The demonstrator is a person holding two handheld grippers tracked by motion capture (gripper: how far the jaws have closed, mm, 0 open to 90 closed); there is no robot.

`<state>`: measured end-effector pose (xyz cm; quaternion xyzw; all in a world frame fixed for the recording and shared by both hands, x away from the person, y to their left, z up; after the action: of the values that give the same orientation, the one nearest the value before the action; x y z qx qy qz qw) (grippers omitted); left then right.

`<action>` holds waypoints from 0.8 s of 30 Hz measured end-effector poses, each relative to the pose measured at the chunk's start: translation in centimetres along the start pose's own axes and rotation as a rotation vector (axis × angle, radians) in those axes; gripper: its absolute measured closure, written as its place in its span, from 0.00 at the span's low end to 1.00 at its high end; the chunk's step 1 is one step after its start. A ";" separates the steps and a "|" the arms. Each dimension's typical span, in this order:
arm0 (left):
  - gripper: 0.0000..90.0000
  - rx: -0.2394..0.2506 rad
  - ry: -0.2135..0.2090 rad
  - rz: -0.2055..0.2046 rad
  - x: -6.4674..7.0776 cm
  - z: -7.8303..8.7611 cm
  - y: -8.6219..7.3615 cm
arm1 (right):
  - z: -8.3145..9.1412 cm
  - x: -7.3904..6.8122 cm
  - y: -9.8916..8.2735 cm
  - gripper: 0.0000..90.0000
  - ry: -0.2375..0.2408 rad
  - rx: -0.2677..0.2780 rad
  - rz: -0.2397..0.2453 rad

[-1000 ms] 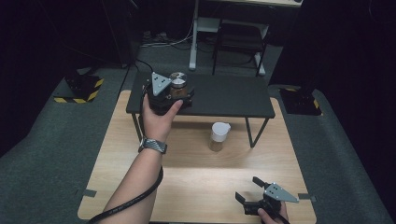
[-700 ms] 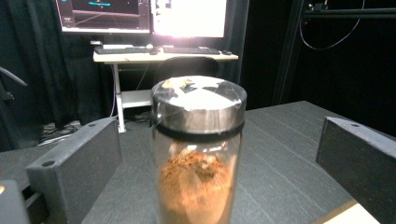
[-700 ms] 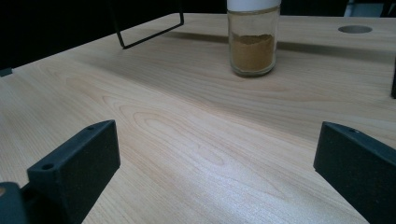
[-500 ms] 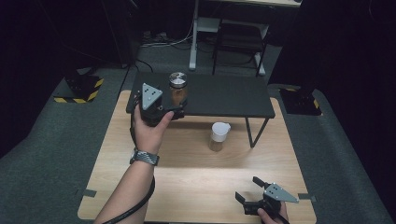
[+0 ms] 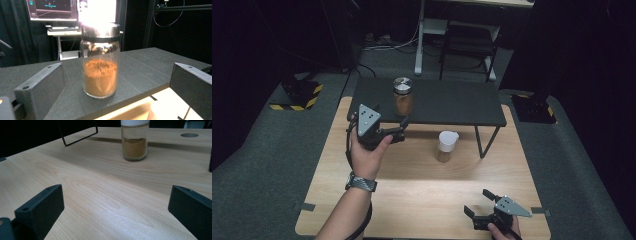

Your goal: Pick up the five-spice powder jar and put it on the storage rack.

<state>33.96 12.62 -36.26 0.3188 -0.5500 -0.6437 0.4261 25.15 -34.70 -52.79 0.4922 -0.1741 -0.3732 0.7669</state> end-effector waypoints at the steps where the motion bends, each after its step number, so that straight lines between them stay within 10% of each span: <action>1: 0.00 0.000 0.000 -0.001 0.0 0.1 -0.2 | 0.0 0.0 0.0 0.00 -0.001 0.000 0.001; 24: 0.00 -0.016 -0.028 0.047 -0.2 4.4 -7.6 | 0.0 -0.1 0.1 0.00 -0.005 -0.006 0.012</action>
<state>28.68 14.99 -42.86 0.2931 -0.5582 -0.6423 0.4359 25.12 -34.56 -52.73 0.4878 -0.1779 -0.3703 0.7703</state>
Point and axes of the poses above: each handheld gripper's, and its own axes: z roughly backward along the jaws, y roughly out of its top, x roughly to its right, the point moved 8 cm from there along -z, roughly forward along the jaws, and after that the axes turned 9 degrees about -x, right-handed, at the moved point
